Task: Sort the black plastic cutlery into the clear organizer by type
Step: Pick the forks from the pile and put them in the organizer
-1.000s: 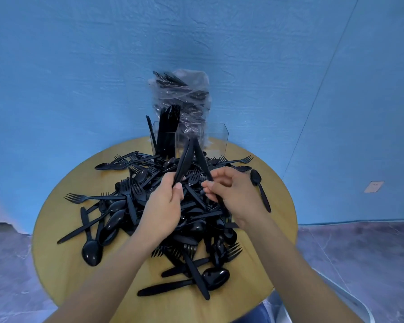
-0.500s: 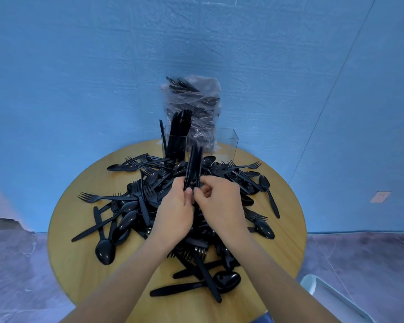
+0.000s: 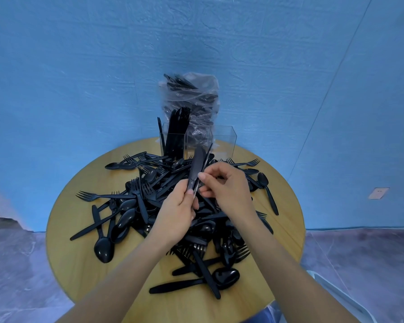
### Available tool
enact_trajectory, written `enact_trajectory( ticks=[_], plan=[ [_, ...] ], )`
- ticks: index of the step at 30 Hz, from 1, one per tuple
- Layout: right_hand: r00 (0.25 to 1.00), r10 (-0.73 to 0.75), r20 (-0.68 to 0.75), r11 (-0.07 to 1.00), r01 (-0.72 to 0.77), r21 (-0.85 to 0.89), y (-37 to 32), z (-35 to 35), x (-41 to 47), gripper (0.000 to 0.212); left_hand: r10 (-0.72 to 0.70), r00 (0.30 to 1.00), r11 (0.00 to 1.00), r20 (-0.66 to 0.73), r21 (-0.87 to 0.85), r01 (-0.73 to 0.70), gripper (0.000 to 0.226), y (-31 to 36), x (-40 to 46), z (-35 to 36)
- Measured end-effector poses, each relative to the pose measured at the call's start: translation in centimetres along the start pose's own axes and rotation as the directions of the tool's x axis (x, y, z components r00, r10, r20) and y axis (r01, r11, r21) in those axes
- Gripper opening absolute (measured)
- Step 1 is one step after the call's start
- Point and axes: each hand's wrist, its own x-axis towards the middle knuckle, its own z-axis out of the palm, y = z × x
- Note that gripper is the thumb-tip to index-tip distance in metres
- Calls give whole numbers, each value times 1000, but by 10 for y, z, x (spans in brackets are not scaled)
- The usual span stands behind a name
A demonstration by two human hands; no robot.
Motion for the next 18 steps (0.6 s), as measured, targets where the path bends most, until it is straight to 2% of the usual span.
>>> enact_trajectory(
  ticks=[2,6,10,12,14,18],
  plan=[
    [1000,24,-3,995,-24,98,-1,-2,3,12,-22,1000,999,13,-29,22,24,2,-2,1],
    [998,58,-37,998,-57,38,5,-3,9,24,6,1000,1000,9,4,-6,23,2,-4,0],
    [998,55,-19,996,-56,-73,4,-7,13,51,67,997,970,36,231,-74,21,-2,-4,-2],
    [999,22,34,988,-17,-151,-1,-10,15,58,68,996,938,52,336,-81,30,-4,-4,-3],
    [997,-10,82,979,27,-204,-3,-11,19,58,78,996,923,49,375,-90,36,-4,-4,-6],
    [994,-36,106,970,60,-235,-3,-10,21,51,93,994,938,52,330,-105,28,-2,-7,-10]
  ],
)
